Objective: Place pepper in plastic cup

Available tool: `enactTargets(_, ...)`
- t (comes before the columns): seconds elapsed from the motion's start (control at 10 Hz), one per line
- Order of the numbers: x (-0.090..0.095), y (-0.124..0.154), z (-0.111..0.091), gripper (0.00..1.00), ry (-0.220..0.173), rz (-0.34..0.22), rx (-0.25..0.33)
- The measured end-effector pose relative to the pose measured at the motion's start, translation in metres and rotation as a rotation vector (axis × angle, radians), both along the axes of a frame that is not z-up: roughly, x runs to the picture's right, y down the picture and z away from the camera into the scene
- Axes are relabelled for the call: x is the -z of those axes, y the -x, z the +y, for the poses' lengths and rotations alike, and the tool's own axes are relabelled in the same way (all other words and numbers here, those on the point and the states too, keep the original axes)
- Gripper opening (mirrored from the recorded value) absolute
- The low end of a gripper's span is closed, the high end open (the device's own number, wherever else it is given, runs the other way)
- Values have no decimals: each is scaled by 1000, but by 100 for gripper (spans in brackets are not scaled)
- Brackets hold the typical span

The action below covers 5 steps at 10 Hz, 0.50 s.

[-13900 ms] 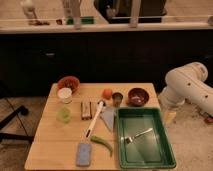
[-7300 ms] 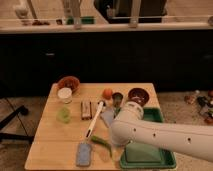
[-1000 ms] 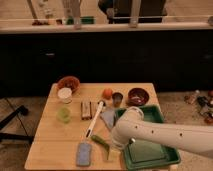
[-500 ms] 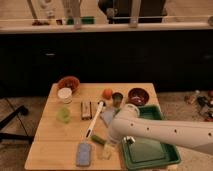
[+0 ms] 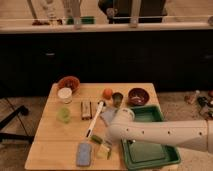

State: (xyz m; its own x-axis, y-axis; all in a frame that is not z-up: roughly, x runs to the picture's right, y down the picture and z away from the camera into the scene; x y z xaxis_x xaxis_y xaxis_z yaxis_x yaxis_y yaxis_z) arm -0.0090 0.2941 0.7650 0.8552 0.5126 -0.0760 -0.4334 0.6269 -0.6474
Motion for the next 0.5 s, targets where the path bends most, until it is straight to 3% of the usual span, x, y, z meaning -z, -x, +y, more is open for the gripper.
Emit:
enactTargets(0.3,-8,9,12,78,-5,24,2)
enactTargets(0.5,-16,14,22,58,-1,32,20)
